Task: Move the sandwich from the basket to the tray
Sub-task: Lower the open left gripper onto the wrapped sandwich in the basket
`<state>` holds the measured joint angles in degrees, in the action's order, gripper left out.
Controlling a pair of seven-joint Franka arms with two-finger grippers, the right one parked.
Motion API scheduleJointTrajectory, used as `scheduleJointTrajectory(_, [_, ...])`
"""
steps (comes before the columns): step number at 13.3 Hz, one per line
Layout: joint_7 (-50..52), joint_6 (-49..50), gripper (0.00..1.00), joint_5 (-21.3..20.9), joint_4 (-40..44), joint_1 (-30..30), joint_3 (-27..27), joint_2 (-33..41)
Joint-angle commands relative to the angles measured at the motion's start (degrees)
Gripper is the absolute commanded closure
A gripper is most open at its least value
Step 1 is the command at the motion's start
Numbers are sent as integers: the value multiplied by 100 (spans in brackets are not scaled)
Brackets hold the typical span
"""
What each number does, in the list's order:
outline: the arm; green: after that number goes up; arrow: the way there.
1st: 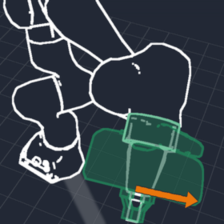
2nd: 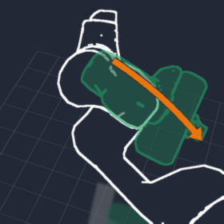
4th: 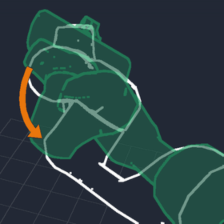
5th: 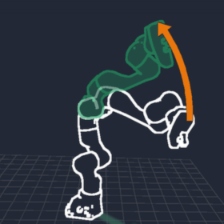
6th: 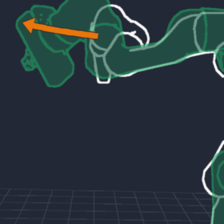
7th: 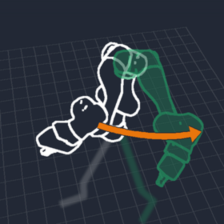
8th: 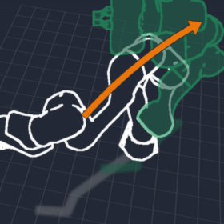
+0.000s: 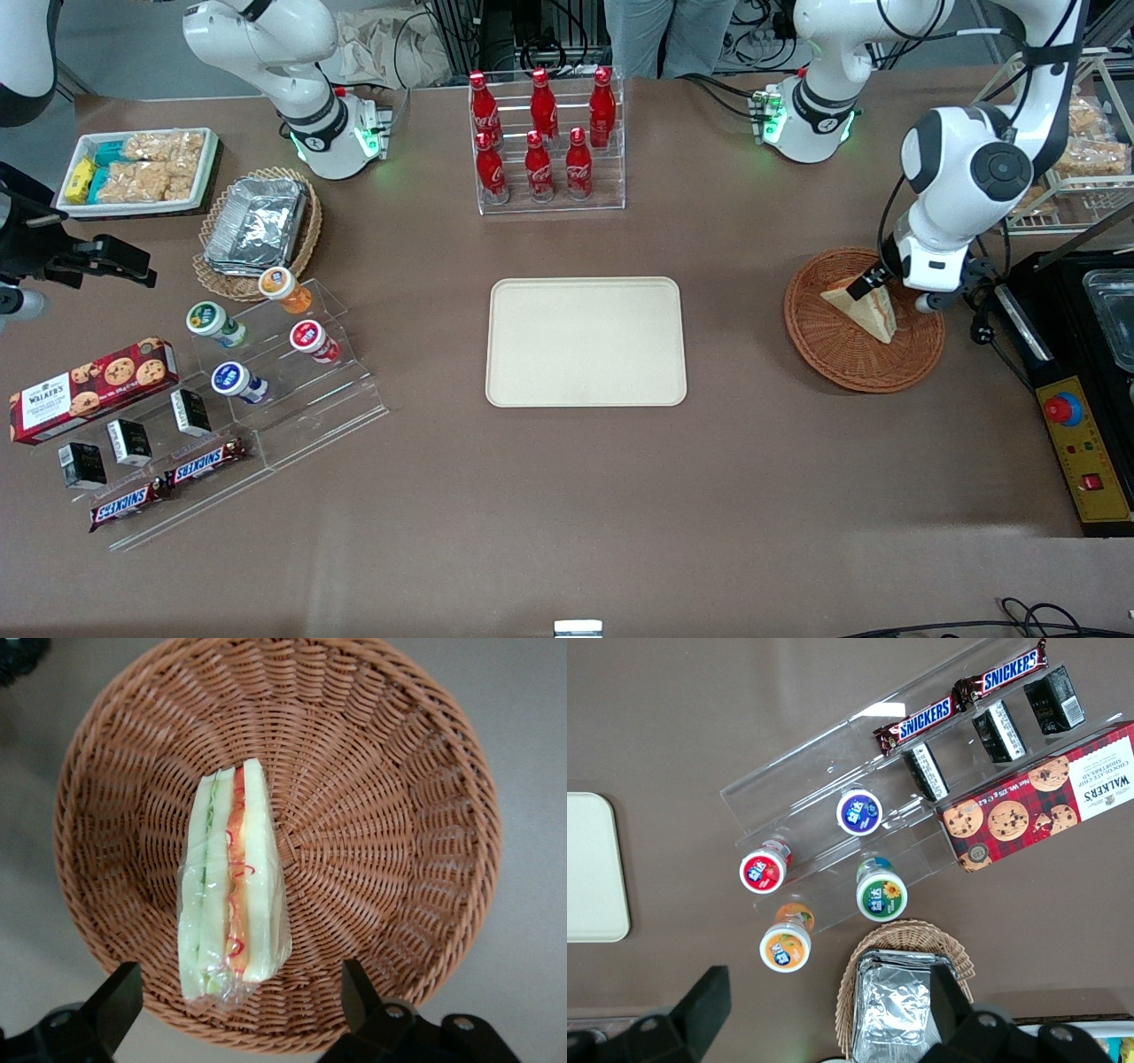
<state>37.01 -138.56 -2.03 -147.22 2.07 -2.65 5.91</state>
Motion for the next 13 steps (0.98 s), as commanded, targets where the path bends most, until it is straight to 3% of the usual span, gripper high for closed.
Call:
scheduleJointTrajectory(1, [166,-285,0,-25,-87,57,-51,-134])
scheduleJointTrajectory(13, [307,-1076,0,-25,-272,66,-43,-732])
